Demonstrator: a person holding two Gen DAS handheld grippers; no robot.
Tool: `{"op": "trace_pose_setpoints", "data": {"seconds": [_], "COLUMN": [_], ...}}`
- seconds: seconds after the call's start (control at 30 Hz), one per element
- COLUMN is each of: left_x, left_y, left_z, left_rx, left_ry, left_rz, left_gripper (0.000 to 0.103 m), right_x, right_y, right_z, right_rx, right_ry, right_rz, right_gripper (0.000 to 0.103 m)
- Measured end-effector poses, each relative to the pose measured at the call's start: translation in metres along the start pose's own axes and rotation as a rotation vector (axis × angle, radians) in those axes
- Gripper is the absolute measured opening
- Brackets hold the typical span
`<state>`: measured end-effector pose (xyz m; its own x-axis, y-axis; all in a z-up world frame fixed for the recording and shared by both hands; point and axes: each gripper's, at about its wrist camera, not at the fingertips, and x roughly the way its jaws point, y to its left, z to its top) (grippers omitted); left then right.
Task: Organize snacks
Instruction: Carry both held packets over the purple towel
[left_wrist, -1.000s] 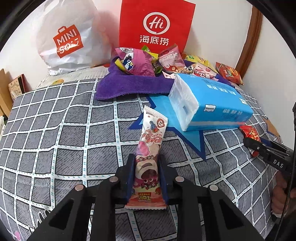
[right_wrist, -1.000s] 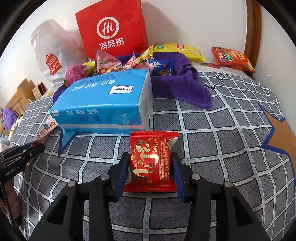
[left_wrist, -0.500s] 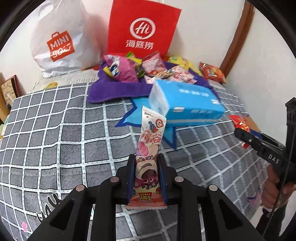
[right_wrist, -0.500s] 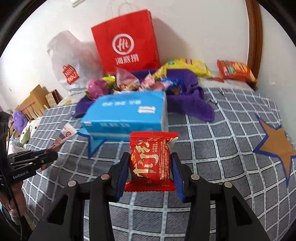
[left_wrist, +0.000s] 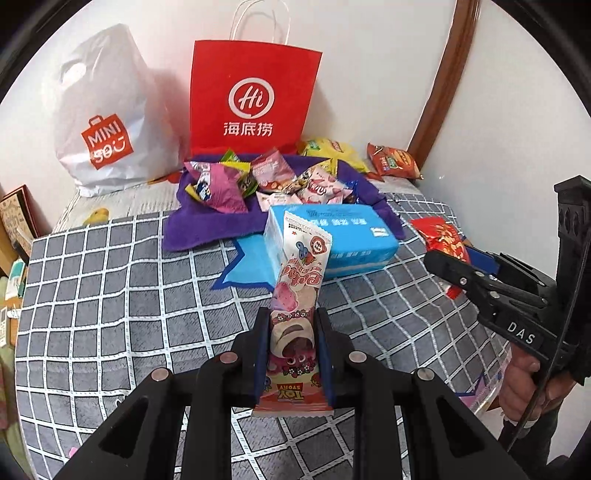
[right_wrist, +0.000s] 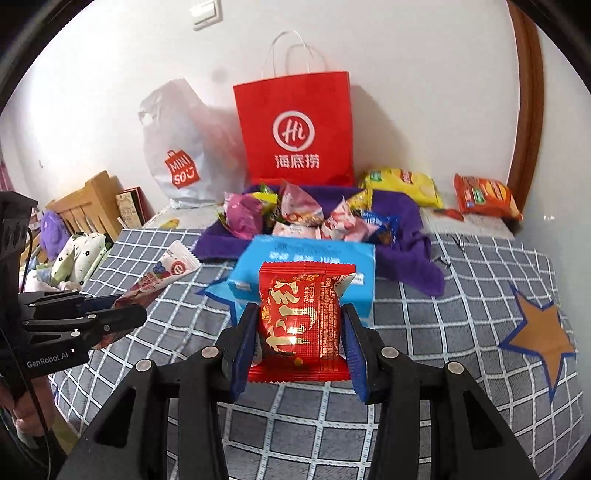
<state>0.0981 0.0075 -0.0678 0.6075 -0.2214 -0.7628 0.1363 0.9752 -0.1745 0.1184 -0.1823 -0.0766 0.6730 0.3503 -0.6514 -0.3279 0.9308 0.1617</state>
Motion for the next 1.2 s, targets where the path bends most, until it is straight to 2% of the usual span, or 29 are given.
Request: {"op": "trace_pose_setpoints", "data": {"seconds": [0.4,0.9,1.2], "left_x": [-0.013,-0.019,-0.006], "left_y": [-0.006,-0.004,-0.002], "left_z": [0.021,0.072,0.099], "left_rx": [0.018,0.027,0.021], "left_ry": [-0.017,-0.048,-0.029], "left_rz": [-0.021,-0.022,-0.039], "left_gripper": [0.022,0.022,0.022], "right_x": [-0.008,-0.012,0.003], "right_y": [-0.001,-0.002,-0.006], "right_z": [0.022,0.066,0.09], "right_rx": [0.027,0.008,0.003], "right_ry": [-0.03,-0.076,-0.061], "right_rz": [-0.015,-0.027,-0.047], "right_gripper": [0.044,0.044,0.044]}}
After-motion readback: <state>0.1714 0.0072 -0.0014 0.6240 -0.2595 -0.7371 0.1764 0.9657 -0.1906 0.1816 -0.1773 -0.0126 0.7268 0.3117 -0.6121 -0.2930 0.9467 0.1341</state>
